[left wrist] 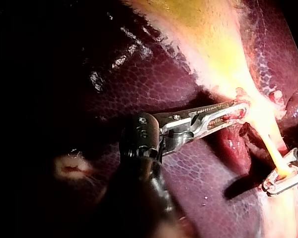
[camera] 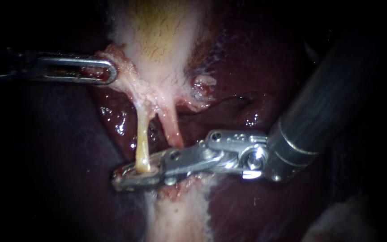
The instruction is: Clipping second clip left tube
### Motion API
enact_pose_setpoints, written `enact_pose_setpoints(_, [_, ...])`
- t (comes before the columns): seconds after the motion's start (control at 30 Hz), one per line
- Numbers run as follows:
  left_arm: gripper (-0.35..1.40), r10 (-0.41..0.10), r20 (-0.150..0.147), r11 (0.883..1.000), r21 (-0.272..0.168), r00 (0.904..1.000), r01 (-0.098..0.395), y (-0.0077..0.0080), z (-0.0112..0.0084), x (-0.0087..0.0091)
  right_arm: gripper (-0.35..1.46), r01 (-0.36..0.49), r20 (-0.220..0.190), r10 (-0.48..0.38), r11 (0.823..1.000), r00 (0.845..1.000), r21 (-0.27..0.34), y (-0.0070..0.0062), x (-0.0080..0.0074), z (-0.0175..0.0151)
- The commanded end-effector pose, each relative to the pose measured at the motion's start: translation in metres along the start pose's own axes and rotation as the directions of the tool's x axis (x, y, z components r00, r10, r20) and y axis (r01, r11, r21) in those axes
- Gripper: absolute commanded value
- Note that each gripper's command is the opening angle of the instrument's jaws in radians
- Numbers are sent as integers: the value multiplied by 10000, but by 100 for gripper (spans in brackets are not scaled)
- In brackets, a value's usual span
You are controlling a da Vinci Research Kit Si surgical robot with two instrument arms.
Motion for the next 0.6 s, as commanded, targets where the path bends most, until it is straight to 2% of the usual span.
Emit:
enact_pose_setpoints(0.03, [-35, -1, -1, 10000, 4, 10000, 1, 0, 0, 0, -35, -156, 16, 156, 9999, 9999, 22, -1, 3, -1])
enact_pose_setpoints(0.23, [-35, -1, -1, 10000, 4, 10000, 1, 0, 0, 0, -35, -234, 204, 235, 9997, 9995, -40, -2, 4, -4])
enact_pose_setpoints(0.6, [-35, -1, -1, 10000, 4, 10000, 1, 0, 0, 0, -35, -232, 264, 233, 9997, 9994, -52, 3, 2, -9])
